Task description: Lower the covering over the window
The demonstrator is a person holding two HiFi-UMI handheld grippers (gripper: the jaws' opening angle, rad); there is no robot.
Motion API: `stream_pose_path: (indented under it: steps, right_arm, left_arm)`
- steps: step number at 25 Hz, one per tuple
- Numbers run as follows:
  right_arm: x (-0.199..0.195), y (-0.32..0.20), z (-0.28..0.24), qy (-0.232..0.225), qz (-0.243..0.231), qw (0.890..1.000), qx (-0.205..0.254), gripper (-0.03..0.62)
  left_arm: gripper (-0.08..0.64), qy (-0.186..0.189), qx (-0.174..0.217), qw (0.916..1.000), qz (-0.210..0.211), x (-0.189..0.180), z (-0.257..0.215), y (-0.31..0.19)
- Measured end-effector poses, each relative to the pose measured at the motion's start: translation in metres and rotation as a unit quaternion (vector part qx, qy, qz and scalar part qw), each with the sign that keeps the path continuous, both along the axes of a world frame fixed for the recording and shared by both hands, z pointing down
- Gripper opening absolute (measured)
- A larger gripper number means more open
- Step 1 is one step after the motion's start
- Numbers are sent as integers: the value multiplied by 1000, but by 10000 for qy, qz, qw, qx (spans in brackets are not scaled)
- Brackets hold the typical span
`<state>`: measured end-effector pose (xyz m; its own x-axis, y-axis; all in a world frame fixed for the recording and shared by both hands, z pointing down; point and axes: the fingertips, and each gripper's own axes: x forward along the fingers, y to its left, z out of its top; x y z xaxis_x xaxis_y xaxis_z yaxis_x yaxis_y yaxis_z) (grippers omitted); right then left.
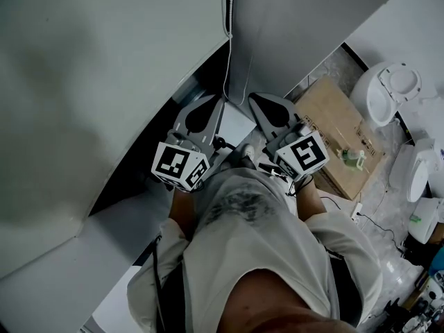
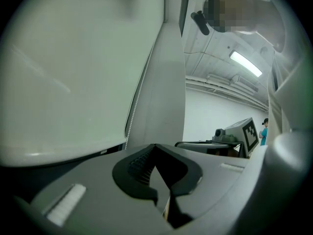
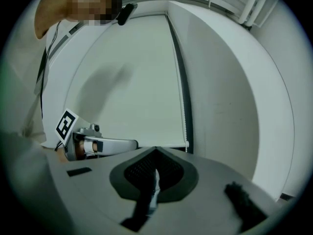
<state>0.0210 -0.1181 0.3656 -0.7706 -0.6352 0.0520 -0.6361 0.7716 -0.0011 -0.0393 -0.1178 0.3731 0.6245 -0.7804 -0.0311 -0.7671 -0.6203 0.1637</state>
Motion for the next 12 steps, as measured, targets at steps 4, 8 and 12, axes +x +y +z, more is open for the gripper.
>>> stream_pose_path:
  steps: [4,8,12]
  right_arm:
    - [0,-3,-3,6,-20,10000,15,15]
    - [-2,-4,-2,68,-1,10000,0,15]
    - [-8,-5,-2,143,-6,9999,52,15]
  left_arm:
    - [6,7,-27,10000,15,0,-3,-3]
    - [6,24,-38,10000,35,-1,-2,-5]
    - [6,24,-29,10000,59,-5,-2,-5]
